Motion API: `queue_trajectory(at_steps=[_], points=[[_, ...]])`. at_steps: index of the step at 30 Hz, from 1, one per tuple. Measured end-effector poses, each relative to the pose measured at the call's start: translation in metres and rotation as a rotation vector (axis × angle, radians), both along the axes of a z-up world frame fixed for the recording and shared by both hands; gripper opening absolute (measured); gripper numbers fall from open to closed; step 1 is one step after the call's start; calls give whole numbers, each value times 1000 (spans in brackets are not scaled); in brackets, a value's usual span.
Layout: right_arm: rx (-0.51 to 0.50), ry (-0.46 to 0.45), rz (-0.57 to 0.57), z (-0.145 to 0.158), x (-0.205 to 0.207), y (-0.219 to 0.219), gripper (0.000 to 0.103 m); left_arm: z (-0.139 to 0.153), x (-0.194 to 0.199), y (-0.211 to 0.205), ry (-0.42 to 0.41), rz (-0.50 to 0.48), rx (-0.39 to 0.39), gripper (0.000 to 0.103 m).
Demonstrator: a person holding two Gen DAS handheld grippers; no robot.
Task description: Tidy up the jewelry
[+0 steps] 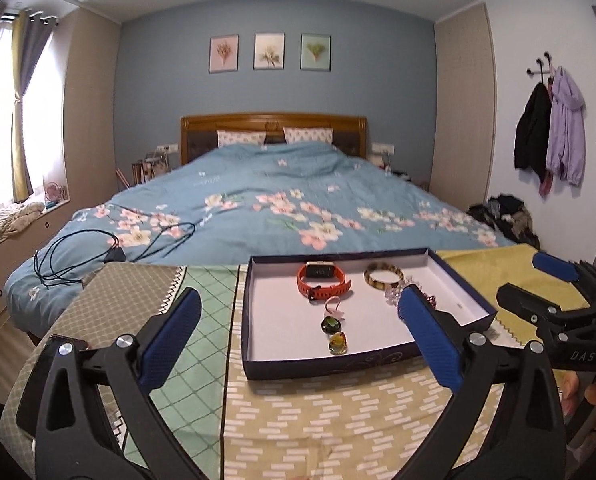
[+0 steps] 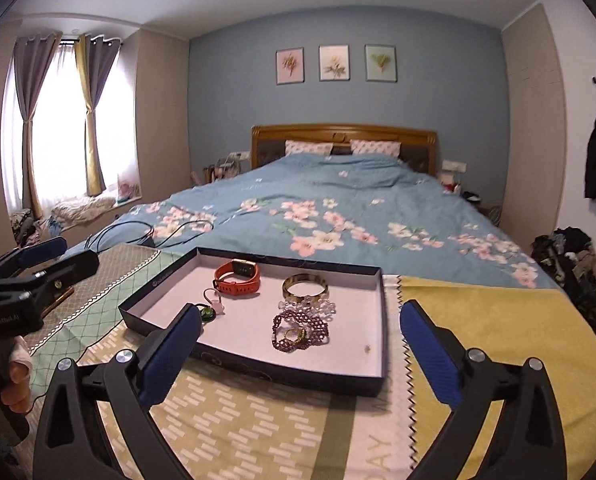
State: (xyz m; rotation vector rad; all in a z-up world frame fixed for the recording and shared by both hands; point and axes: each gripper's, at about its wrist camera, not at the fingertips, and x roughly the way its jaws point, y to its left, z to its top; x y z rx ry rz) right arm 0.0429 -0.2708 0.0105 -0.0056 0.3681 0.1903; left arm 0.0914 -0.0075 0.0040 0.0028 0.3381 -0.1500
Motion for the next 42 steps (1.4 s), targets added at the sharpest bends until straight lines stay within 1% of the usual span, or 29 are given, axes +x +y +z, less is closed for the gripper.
queue_trajectory(at_steps=[4, 7, 10, 14, 17, 28, 31, 42], points=[[14, -49, -10, 2, -21, -2, 96, 5, -24, 5, -53, 16, -20, 98], [14, -60, -11, 2, -28, -1, 96, 6, -43, 7, -88, 28, -39, 98], [12, -63, -13, 1, -32, 0, 96, 5, -55, 4, -100, 33, -29, 98], [16, -96, -25, 2, -40, 1, 96, 8, -67, 3, -120, 34, -36, 98], [19, -101, -27, 3, -43, 1, 96, 11, -73, 0, -136, 44, -21, 98], [25, -121, -40, 2, -53, 1, 96, 18, -78, -1, -147, 51, -34, 98], [24, -125, -45, 3, -54, 0, 96, 18, -78, 0, -151, 55, -29, 98], [33, -154, -50, 6, -58, 0, 96, 18, -81, 5, -166, 68, -46, 98]])
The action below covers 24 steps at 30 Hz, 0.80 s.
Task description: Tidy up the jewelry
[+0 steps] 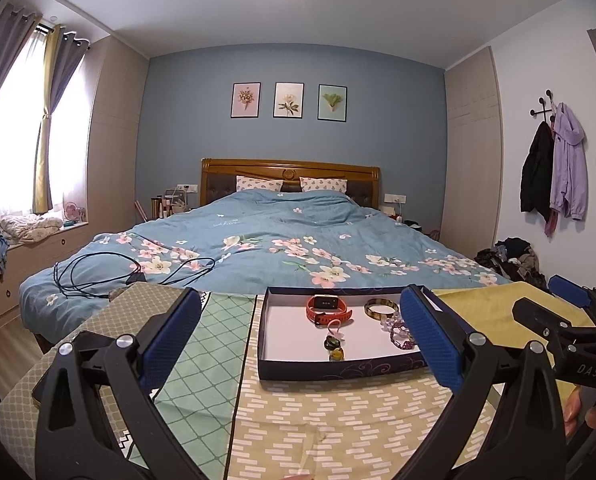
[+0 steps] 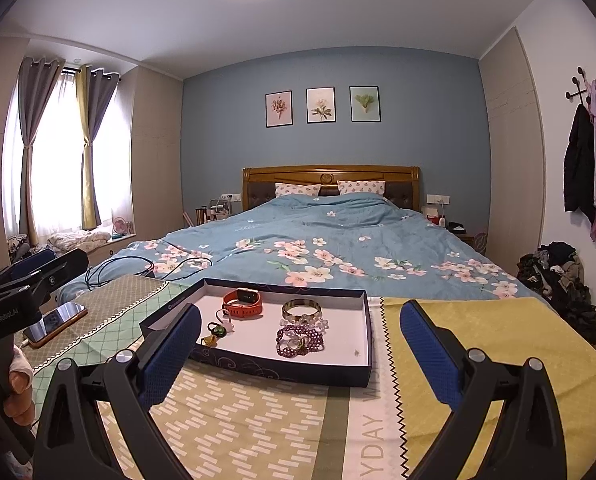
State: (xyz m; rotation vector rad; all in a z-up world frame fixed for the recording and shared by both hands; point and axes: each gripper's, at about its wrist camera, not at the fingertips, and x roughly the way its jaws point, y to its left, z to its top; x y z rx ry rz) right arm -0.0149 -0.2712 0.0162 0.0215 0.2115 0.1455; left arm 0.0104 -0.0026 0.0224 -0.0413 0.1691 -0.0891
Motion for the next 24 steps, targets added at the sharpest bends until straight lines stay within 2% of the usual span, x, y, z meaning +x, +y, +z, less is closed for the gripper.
queue_trajectory(at_steps=[24], points=[[20, -76, 3, 3, -2, -2, 96, -7, 8, -4, 24, 3, -7, 98]])
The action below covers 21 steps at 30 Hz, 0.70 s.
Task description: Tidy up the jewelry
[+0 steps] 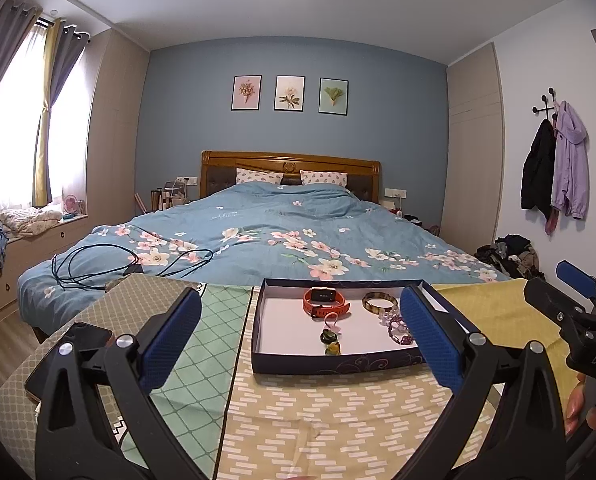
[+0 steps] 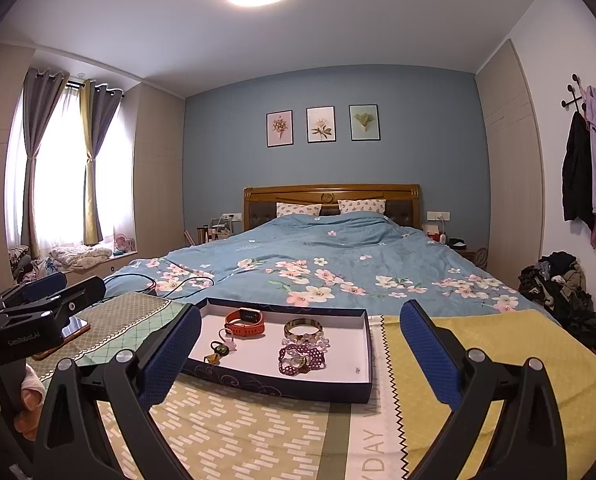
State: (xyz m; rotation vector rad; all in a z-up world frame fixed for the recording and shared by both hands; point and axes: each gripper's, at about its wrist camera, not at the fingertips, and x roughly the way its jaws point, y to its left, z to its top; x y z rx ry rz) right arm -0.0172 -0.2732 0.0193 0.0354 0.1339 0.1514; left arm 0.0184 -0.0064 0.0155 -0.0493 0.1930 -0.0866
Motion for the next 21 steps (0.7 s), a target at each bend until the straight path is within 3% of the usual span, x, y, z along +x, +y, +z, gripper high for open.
queue_trajectory(at_steps=[21], points=[[17, -8, 5, -1, -2, 0, 96, -4, 1, 0, -17, 13, 3, 98]])
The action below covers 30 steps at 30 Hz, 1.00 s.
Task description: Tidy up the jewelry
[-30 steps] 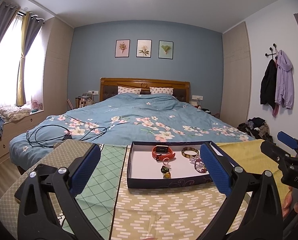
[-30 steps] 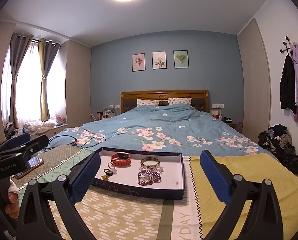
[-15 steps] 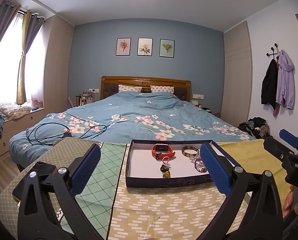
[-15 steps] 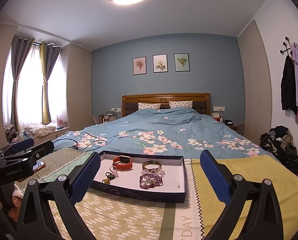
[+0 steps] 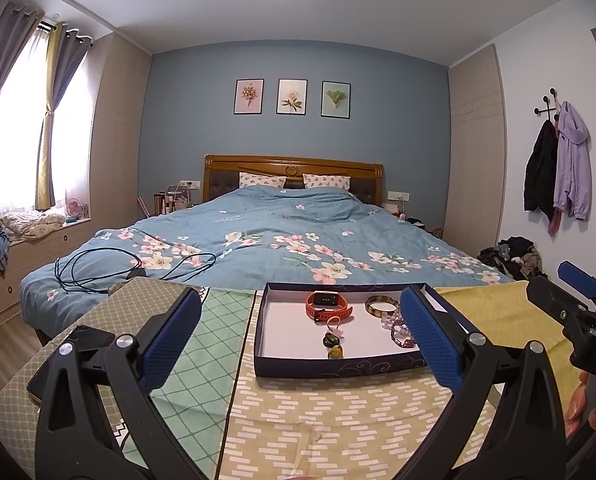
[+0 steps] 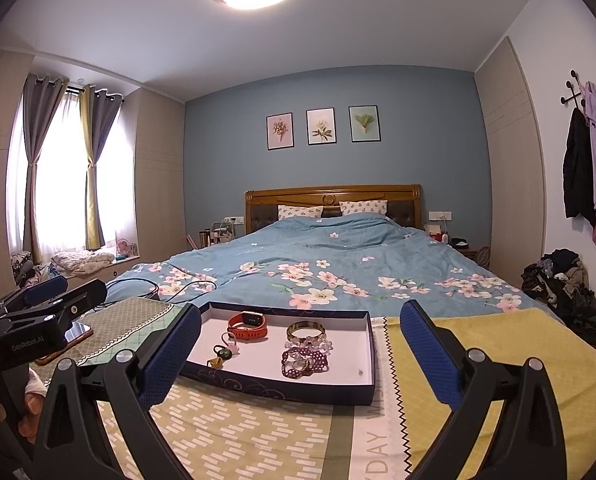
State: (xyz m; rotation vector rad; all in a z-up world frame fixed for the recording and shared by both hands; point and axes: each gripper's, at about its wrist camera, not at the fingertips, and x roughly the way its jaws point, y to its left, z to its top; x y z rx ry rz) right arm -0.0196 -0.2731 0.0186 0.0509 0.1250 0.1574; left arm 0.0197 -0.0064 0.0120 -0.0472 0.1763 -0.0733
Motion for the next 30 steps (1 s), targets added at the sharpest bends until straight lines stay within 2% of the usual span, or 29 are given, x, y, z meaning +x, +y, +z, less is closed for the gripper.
queue_trajectory(at_steps=[30], points=[[5, 19, 1, -3, 6, 1, 96, -1, 4, 1, -6, 2, 4, 98]])
